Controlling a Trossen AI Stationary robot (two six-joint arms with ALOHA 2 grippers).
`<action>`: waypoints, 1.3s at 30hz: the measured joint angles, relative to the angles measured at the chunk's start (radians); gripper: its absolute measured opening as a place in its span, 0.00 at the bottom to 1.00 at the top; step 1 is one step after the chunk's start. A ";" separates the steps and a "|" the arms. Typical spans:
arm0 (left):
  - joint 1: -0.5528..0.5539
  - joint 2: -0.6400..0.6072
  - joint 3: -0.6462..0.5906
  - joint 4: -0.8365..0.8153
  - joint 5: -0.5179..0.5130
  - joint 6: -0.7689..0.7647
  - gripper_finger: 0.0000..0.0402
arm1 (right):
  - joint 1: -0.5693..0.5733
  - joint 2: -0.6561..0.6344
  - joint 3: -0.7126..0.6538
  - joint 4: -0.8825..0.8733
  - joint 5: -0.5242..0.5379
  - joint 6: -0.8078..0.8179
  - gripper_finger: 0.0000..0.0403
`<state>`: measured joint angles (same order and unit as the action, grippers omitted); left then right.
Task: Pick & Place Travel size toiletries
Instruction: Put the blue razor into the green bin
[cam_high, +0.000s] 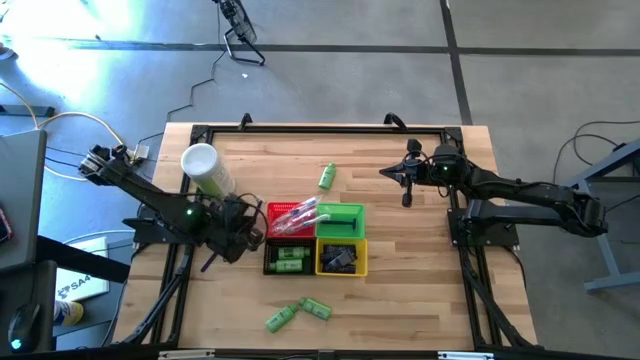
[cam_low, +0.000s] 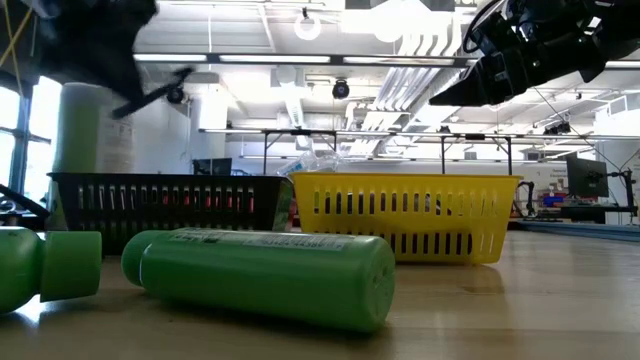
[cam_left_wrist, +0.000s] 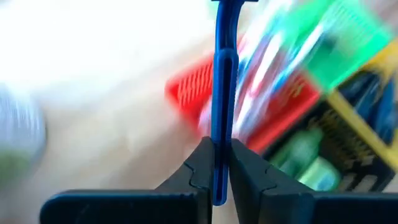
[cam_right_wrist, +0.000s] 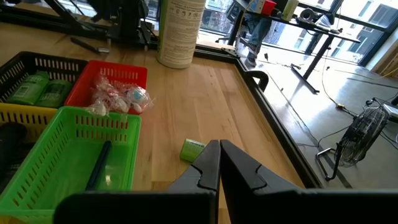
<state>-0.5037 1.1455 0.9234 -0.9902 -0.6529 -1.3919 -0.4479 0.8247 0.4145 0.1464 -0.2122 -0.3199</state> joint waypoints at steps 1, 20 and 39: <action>0.000 -0.005 0.004 0.018 -0.057 0.043 0.06 | 0.000 0.000 0.000 0.000 0.000 0.000 0.01; 0.222 0.049 0.005 0.575 -0.111 0.777 0.06 | 0.000 0.000 0.000 0.047 -0.075 0.002 0.01; 0.540 0.115 -0.064 1.006 0.409 1.205 0.06 | 0.058 0.131 0.000 0.323 -0.259 0.116 0.01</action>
<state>0.0362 1.2605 0.8590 0.0162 -0.2442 -0.1864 -0.3896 0.9561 0.4145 0.4694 -0.4710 -0.2040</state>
